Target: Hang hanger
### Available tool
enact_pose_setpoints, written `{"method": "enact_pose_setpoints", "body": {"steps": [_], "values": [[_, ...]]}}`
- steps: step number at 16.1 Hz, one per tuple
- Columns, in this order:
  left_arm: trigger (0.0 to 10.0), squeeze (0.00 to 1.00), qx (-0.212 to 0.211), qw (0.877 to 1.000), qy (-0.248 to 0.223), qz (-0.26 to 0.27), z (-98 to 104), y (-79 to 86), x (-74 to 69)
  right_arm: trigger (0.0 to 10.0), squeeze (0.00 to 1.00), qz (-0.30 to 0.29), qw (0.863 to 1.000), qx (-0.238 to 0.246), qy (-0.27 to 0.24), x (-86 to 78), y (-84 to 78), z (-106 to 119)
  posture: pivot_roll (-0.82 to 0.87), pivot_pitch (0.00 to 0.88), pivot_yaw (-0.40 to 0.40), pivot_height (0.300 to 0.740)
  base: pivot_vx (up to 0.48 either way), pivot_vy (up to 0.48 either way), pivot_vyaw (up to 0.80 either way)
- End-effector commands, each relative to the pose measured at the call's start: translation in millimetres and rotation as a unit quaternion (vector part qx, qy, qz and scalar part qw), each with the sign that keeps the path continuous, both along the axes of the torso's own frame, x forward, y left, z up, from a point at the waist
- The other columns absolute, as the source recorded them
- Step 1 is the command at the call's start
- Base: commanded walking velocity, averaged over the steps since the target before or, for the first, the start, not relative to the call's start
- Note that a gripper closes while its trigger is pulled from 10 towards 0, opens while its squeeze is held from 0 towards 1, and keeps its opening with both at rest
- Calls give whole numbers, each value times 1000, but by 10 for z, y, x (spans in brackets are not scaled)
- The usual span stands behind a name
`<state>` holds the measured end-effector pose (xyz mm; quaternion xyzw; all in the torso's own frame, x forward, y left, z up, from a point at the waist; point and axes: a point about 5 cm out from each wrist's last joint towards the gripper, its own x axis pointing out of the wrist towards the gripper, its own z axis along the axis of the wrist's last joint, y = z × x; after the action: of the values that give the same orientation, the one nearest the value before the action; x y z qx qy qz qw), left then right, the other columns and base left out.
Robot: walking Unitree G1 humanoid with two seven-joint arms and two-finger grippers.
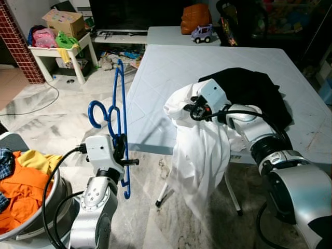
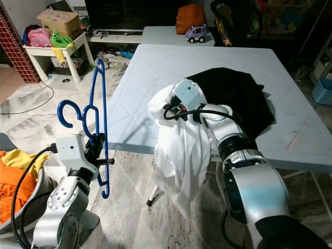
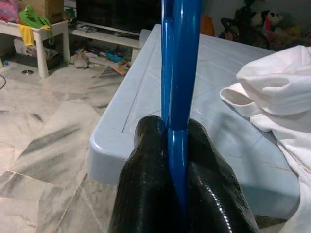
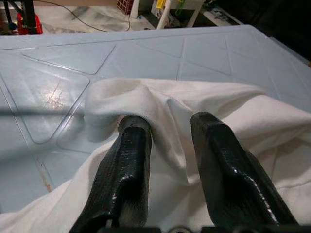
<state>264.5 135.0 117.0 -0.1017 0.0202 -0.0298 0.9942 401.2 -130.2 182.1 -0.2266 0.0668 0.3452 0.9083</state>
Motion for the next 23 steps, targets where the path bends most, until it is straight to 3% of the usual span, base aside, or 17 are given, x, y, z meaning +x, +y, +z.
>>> {"method": "enact_pose_setpoints", "body": {"steps": [1, 5, 9, 10, 12, 17, 20, 23], "values": [[10000, 0, 3, 1000, -2, 2, 5, 23, 20, 10000, 1000, -6, 1000, 8, -11, 33, -52, 129, 3, 0, 8, 740, 0, 0, 0], [10000, 0, 3, 1000, 2, 2, -13, 27, 10, 10000, 1000, -29, 998, 44, -16, 39, -171, 172, -4, 0, 10, 740, 0, 0, 0], [10000, 0, 2, 1000, 7, -3, -27, 14, -4, 10000, 1000, -58, 993, 104, 10, -48, -327, -30, -15, 0, 21, 740, 0, 0, 0], [10000, 0, 1, 1000, 9, -10, -34, 7, -6, 10000, 1000, -58, 991, 117, 30, -123, -372, -168, -35, 0, 36, 740, 0, 0, 0], [10000, 0, 1, 1000, 12, -17, -44, 0, -7, 10000, 1000, -47, 991, 118, 40, -212, -428, -251, -49, 0, 47, 740, 0, 0, 0], [10000, 0, 4, 999, 15, -32, -54, -12, 13, 10000, 1000, -55, 993, 92, 50, -433, -770, -239, -73, 0, 64, 740, 0, 0, 0], [10000, 0, 5, 999, 16, -30, -56, 4, 15, 10000, 1000, -35, 993, 83, 79, -543, -829, -260, -72, 0, 66, 740, 0, 0, 0], [10000, 0, 6, 999, 15, -32, -56, 4, 18, 10000, 1000, 3, 987, 97, 125, -698, -699, -374, -66, 0, 62, 740, 0, 0, 0]]}}
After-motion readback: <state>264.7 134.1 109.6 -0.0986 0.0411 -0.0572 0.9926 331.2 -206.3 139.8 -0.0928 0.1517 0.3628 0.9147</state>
